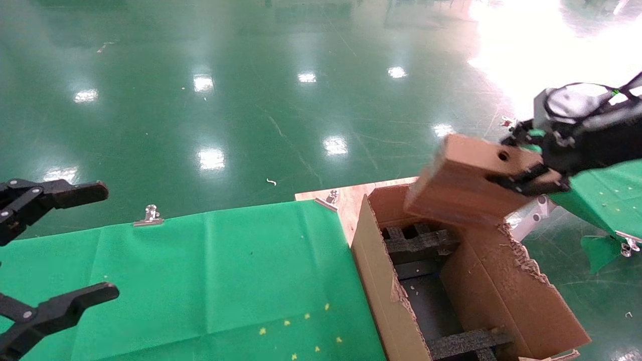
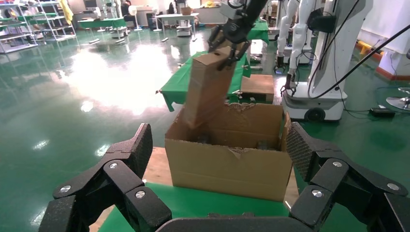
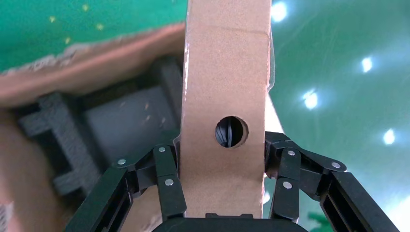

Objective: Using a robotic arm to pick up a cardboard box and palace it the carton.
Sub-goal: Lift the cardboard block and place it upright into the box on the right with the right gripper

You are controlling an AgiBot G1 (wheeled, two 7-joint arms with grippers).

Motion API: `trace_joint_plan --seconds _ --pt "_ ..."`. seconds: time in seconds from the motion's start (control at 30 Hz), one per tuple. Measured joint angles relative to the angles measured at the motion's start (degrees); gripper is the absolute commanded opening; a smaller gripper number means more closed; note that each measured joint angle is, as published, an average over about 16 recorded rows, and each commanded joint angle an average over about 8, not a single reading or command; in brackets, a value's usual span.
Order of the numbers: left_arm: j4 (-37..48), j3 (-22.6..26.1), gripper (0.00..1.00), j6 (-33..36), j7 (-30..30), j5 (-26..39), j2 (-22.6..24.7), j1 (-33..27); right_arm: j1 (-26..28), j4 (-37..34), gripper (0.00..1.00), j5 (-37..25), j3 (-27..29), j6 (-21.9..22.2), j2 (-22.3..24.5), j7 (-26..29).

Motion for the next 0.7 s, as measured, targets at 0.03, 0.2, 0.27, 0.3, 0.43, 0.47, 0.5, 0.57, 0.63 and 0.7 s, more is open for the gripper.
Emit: trace_joint_plan --seconds 0.03,0.2,0.27,0.3,0.43,0.47,0.5,0.57,0.63,0.7 --pt "0.0 0.0 1.00 0.0 0.0 0.0 0.0 0.0 0.2 0.2 0.00 0.2 -0.8 0.0 0.5 0.2" --pt "0.0 0.0 1.00 0.0 0.0 0.0 0.0 0.0 1.1 1.6 0.00 1.2 -4.6 0.0 2.6 1.2" --pt "0.0 0.0 1.00 0.0 0.0 0.0 0.0 0.0 1.4 2.0 0.00 1.7 -5.7 0.1 3.0 1.5" --pt "0.0 0.0 1.00 0.0 0.0 0.0 0.0 0.0 1.4 2.2 0.00 1.8 -6.0 0.1 3.1 1.6" --pt "0.0 0.0 1.00 0.0 0.0 0.0 0.0 0.0 1.5 2.6 0.00 2.5 -7.2 0.3 3.4 2.1" --pt "0.0 0.0 1.00 0.0 0.0 0.0 0.0 0.0 1.4 2.5 0.00 2.7 -7.3 0.4 3.4 2.4" --pt "0.0 0.0 1.00 0.0 0.0 0.0 0.0 0.0 1.3 2.5 0.00 2.9 -7.4 0.6 3.3 2.8" --pt "0.0 0.0 1.00 0.0 0.0 0.0 0.0 0.0 1.1 2.4 0.00 3.2 -7.7 1.1 3.2 3.8" --pt "0.0 0.0 1.00 0.0 0.0 0.0 0.0 0.0 0.5 2.3 0.00 3.4 -7.7 2.1 3.1 5.5" --pt "0.0 0.0 1.00 0.0 0.0 0.0 0.0 0.0 -0.1 2.3 0.00 3.5 -7.8 3.3 3.1 7.7"
